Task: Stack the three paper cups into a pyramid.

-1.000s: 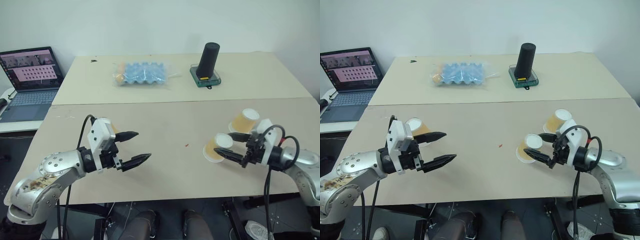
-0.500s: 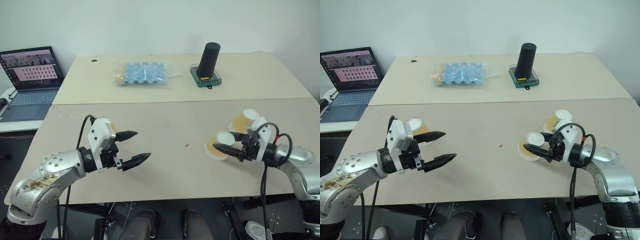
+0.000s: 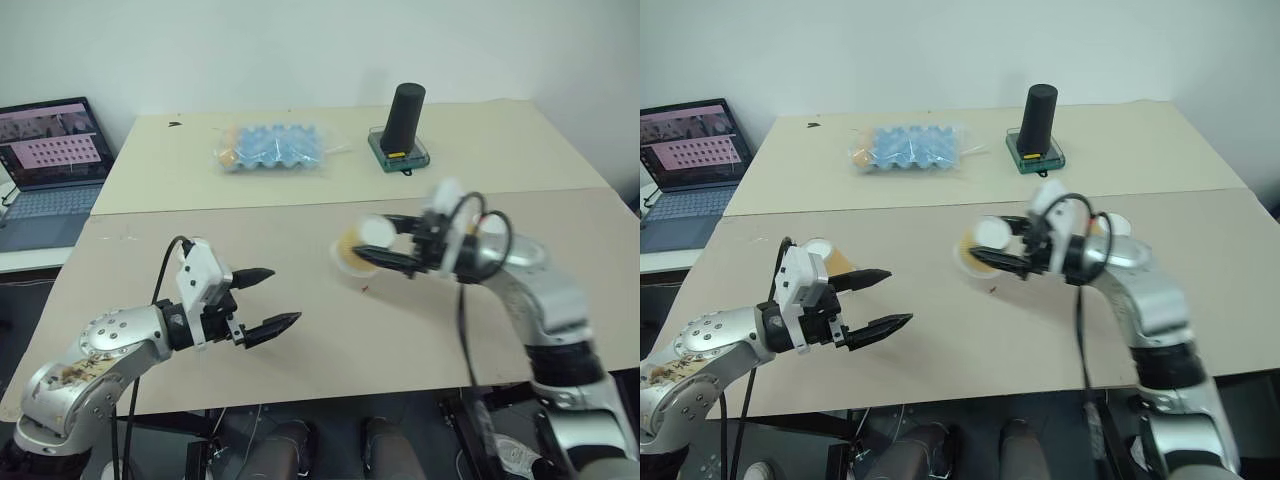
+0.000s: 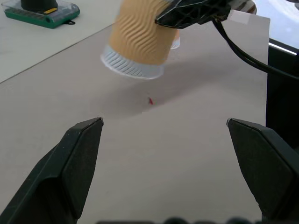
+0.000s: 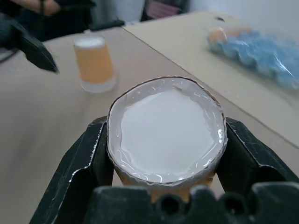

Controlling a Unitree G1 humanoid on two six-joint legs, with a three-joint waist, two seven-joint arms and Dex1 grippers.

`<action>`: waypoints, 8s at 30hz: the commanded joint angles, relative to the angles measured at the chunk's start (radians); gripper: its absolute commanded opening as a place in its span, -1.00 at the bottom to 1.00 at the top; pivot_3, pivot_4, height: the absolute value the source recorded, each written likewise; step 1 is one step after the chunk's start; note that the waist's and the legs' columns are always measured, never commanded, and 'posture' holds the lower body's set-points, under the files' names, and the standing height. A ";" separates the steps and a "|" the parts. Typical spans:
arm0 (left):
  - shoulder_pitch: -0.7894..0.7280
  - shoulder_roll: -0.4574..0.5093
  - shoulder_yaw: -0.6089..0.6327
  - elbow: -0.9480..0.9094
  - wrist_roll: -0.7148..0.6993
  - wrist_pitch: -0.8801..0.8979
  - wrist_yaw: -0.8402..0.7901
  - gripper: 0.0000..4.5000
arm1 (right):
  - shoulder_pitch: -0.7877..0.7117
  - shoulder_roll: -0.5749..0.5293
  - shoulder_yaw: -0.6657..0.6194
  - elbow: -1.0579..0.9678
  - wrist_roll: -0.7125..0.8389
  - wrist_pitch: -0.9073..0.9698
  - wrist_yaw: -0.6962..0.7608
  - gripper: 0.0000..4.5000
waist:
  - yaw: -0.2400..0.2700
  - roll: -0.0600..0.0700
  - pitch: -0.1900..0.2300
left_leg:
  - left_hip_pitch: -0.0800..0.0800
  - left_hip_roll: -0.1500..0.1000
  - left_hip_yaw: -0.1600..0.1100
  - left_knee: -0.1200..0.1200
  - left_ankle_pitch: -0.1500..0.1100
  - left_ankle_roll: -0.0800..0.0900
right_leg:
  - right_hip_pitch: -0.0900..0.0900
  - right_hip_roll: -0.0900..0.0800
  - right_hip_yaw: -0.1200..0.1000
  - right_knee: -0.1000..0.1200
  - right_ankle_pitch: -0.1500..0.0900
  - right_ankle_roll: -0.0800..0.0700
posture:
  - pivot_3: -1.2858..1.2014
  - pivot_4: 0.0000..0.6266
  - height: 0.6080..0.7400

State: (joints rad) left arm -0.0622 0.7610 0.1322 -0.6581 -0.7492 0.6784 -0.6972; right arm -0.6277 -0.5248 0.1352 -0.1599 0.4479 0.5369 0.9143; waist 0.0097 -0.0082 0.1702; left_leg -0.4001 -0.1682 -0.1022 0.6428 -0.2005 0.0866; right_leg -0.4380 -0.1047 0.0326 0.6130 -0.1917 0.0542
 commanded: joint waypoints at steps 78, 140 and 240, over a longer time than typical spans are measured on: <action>-0.125 -0.025 -0.020 0.075 0.046 -0.022 -0.031 1.00 | 0.332 0.245 -0.426 -0.224 -0.379 0.162 -0.939 0.98 | -0.001 -0.002 -0.001 | 0.001 0.008 0.005 -0.001 0.001 -0.010 | -0.001 0.013 0.007 0.002 0.006 -0.005 | 0.03 -0.52 1.00; -0.085 -0.037 -0.029 0.038 0.054 -0.032 0.021 1.00 | 0.056 0.041 -0.357 0.029 0.128 0.017 -0.233 0.17 | -0.023 -0.001 0.000 | 0.001 0.009 0.005 -0.001 0.000 -0.008 | 0.000 0.014 0.007 0.001 0.007 -0.007 | 0.03 -0.52 1.00; 0.123 -0.533 0.012 -0.060 0.595 -0.119 0.774 1.00 | -0.103 -0.248 -0.051 -0.064 0.010 -0.010 0.379 0.99 | 0.026 -0.007 -0.002 | 0.000 0.009 0.006 0.003 -0.001 -0.007 | 0.003 0.011 0.005 -0.001 0.008 -0.006 | 0.03 -0.52 1.00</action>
State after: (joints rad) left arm 0.0594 0.2333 0.1383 -0.7187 -0.1610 0.5893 0.0858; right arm -0.6935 -0.7729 0.1415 -0.1935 0.3877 0.4791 1.2858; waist 0.0361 -0.0154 0.1681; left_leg -0.4003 -0.1591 -0.0963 0.6456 -0.2019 0.0803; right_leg -0.4357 -0.0938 0.0376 0.6115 -0.1841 0.0481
